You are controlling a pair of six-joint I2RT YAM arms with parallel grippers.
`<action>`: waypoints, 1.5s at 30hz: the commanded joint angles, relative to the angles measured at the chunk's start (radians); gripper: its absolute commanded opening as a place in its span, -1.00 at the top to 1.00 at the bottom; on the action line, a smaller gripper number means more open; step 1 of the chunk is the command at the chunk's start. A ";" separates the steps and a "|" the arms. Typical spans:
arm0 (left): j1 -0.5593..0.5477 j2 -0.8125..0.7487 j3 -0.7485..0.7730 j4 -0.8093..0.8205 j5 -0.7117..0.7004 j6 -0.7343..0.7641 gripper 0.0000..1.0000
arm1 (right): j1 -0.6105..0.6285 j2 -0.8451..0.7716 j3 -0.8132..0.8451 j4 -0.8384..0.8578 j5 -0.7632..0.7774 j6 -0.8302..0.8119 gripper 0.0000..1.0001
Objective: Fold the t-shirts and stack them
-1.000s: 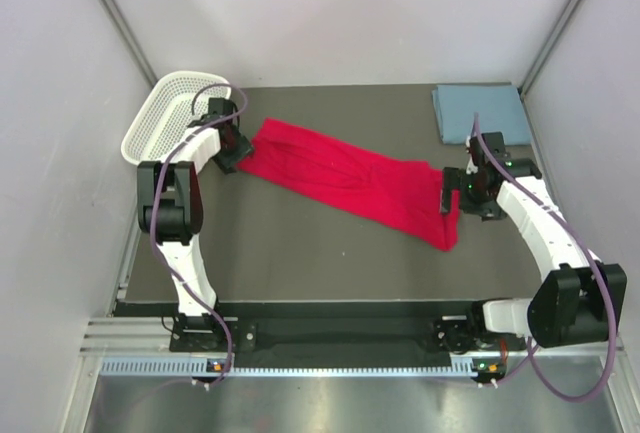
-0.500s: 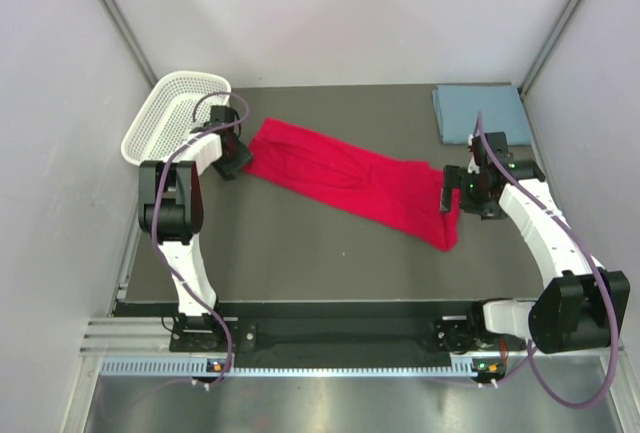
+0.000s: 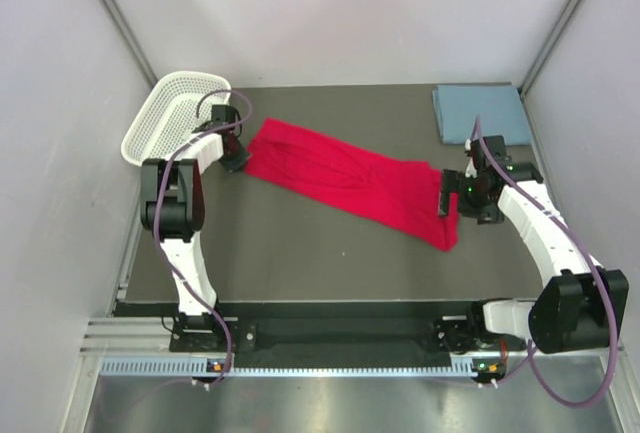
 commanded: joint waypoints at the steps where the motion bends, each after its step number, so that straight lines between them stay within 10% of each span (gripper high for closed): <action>1: 0.002 -0.045 -0.060 0.012 -0.011 0.039 1.00 | -0.011 -0.020 -0.011 0.011 -0.010 0.018 -0.99; 23: -0.029 -0.956 -0.730 -0.247 0.010 -0.127 1.00 | -0.019 0.256 0.106 0.160 -0.153 0.142 -0.99; 30: -0.139 -1.159 -0.835 -0.355 0.038 -0.234 0.98 | -0.031 0.097 -0.057 0.385 -0.148 0.454 -0.99; 36: -0.178 -1.240 -0.786 -0.447 0.029 -0.187 -0.51 | -0.028 0.166 -0.009 0.314 -0.147 0.428 -1.00; 45: -0.178 -1.276 -0.565 -0.355 0.065 0.014 -0.67 | -0.028 0.111 0.000 0.180 -0.134 0.245 -0.99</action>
